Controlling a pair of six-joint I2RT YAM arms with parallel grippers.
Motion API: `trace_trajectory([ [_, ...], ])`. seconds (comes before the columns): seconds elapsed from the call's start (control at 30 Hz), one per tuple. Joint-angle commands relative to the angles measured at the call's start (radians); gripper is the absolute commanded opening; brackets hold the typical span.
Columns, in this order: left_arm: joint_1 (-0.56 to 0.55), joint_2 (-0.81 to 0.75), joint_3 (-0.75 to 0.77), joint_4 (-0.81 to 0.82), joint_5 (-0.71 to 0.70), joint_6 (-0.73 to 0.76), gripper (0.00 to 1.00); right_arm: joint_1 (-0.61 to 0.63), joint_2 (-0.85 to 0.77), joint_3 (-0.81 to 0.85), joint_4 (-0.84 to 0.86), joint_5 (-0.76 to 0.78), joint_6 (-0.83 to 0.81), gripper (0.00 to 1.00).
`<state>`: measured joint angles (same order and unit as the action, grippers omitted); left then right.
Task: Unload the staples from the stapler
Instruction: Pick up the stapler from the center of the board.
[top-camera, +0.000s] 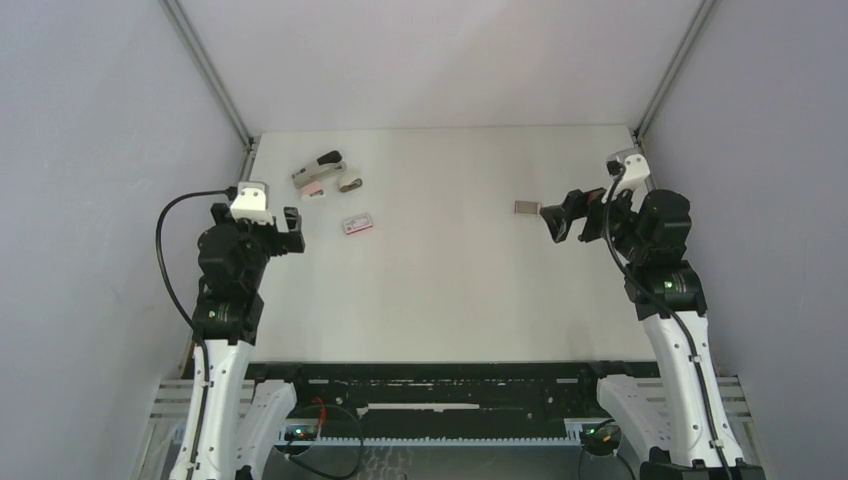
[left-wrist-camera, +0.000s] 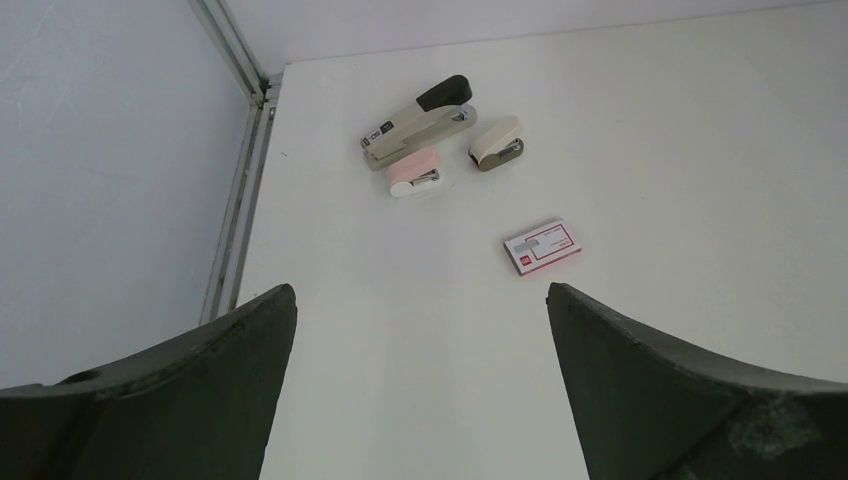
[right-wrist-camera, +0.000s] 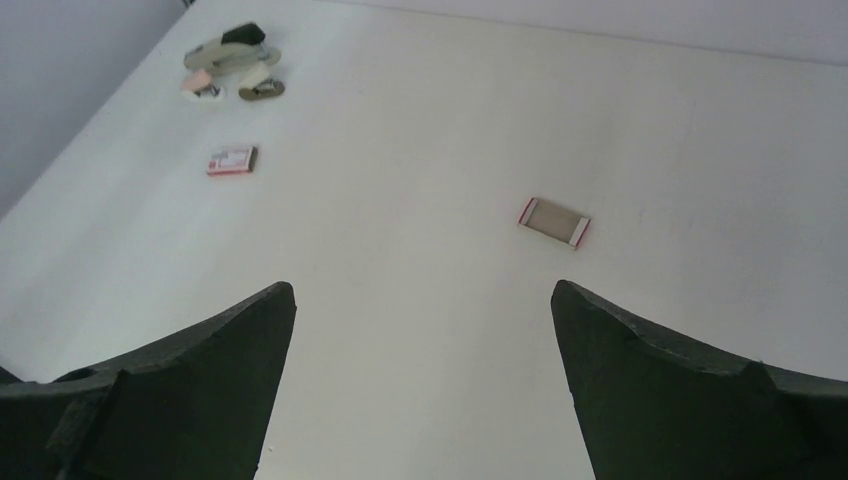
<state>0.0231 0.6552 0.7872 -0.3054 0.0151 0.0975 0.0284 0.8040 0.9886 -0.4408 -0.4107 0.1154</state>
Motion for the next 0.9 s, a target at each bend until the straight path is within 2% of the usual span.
trace_trajectory([
  [0.0,0.008,0.005,0.011,0.037,0.063,0.040,1.00,0.008,0.000,-0.040,0.045,-0.080,-0.165,1.00],
  [0.17,0.009,0.026,-0.010,0.033,0.098,0.096,1.00,0.032,0.012,-0.061,0.056,-0.123,-0.190,1.00],
  [0.37,0.009,0.098,0.013,0.018,0.048,0.101,1.00,0.065,0.072,-0.076,0.065,-0.073,-0.200,1.00],
  [0.67,0.005,0.299,0.108,-0.017,0.036,0.089,1.00,0.108,0.185,-0.075,0.064,0.014,-0.203,1.00],
  [0.87,0.003,0.489,0.209,-0.038,0.126,0.080,1.00,0.111,0.241,-0.074,0.058,0.017,-0.195,1.00],
])
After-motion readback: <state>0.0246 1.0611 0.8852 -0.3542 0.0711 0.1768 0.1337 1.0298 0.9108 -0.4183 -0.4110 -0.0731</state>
